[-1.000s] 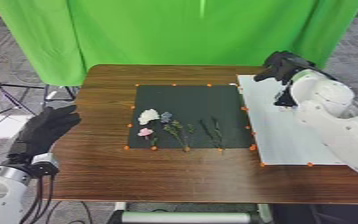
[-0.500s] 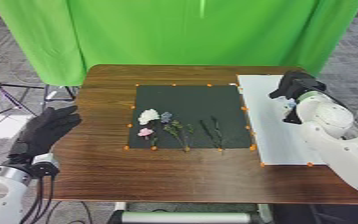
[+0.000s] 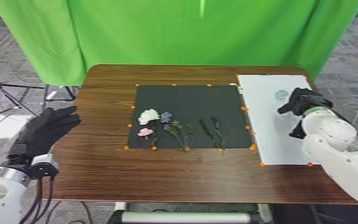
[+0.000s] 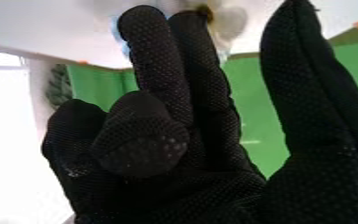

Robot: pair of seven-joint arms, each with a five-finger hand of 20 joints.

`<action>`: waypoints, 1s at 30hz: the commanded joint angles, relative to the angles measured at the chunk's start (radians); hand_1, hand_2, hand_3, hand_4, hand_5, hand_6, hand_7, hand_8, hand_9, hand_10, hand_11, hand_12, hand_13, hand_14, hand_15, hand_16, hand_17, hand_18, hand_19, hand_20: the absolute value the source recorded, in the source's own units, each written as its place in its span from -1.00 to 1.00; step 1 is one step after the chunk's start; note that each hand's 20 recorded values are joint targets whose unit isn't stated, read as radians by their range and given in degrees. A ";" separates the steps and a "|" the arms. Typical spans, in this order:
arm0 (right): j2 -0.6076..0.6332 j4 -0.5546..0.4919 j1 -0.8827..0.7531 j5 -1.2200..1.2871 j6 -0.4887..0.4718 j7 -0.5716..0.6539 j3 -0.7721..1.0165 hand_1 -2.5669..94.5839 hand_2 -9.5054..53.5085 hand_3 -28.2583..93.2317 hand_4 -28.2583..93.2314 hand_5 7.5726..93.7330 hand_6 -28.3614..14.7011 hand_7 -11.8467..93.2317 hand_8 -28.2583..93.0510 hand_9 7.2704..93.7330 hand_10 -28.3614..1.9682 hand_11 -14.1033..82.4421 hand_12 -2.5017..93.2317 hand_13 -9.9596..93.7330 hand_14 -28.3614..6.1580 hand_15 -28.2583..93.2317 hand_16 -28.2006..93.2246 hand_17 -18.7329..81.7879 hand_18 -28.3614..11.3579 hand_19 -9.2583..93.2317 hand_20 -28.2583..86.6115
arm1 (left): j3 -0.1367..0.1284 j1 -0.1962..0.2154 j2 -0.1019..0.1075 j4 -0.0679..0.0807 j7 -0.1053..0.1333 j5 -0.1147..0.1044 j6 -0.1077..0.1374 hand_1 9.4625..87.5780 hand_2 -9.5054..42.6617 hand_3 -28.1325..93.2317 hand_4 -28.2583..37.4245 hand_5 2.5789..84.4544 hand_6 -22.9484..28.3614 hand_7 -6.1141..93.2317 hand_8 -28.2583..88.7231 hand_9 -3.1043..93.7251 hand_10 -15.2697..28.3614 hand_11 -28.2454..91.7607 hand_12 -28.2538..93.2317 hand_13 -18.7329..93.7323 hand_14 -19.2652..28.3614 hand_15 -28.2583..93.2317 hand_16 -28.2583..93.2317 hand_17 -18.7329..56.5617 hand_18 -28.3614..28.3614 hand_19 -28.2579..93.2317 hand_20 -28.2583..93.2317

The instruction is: Arrange flowers

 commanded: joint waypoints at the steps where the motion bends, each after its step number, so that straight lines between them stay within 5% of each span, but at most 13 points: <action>1: -0.018 0.021 0.003 -0.024 0.029 0.002 -0.029 -0.24 -1.00 0.47 -0.81 0.52 0.24 -0.45 -0.64 0.67 -0.10 -0.24 -0.43 0.87 0.42 0.57 -0.05 0.60 -0.36 1.00 0.55 | -0.002 0.010 -0.010 -0.007 -0.009 0.006 -0.006 -0.63 -0.74 0.48 -0.82 0.06 0.05 -0.64 -0.61 -0.01 0.34 -0.19 -0.29 -0.08 0.58 -0.32 -0.45 -0.45 0.46 -0.46 -0.29; 6: -0.032 0.046 0.016 -0.053 0.055 0.012 -0.062 -0.18 -1.00 0.46 -0.81 0.57 0.24 -0.45 -0.64 0.71 -0.08 -0.24 -0.44 0.89 0.45 0.57 -0.05 0.61 -0.34 1.00 0.55 | -0.003 0.010 -0.011 -0.008 -0.013 0.006 -0.008 -0.63 -0.74 0.49 -0.82 0.06 0.06 -0.64 -0.61 -0.02 0.34 -0.19 -0.29 -0.08 0.57 -0.32 -0.45 -0.45 0.46 -0.46 -0.29; 10: -0.035 0.055 0.020 -0.062 0.064 0.011 -0.083 0.14 -1.00 0.33 -0.80 0.65 0.23 -0.47 -0.33 0.77 -0.02 -0.22 -0.44 0.93 0.49 0.55 -0.05 0.64 -0.31 1.00 0.55 | -0.006 0.014 -0.013 -0.009 -0.010 0.005 -0.004 -0.63 -0.74 0.49 -0.82 0.06 0.06 -0.64 -0.61 -0.02 0.34 -0.19 -0.28 -0.08 0.57 -0.32 -0.45 -0.45 0.46 -0.46 -0.29; 13: -0.032 0.054 0.021 -0.071 0.082 0.008 -0.096 0.25 -0.96 0.30 -0.77 0.71 0.26 -0.47 -0.30 0.81 0.04 -0.22 -0.42 0.95 0.51 0.54 -0.04 0.66 -0.29 1.00 0.55 | -0.010 0.019 -0.013 -0.012 -0.013 0.004 -0.003 -0.64 -0.73 0.49 -0.82 0.06 0.06 -0.64 -0.61 -0.02 0.34 -0.19 -0.29 -0.08 0.58 -0.32 -0.45 -0.45 0.46 -0.46 -0.29; 30: 0.030 -0.054 0.037 -0.066 0.144 -0.016 -0.075 0.26 -0.97 0.38 -0.77 0.76 0.28 -0.45 -0.29 0.88 0.11 -0.25 -0.32 0.97 0.54 0.53 -0.02 0.69 -0.27 1.00 0.56 | -0.011 0.020 -0.011 -0.011 -0.016 0.001 -0.008 -0.65 -0.70 0.49 -0.83 0.06 0.07 -0.65 -0.61 -0.02 0.34 -0.19 -0.29 -0.08 0.58 -0.32 -0.45 -0.45 0.46 -0.46 -0.29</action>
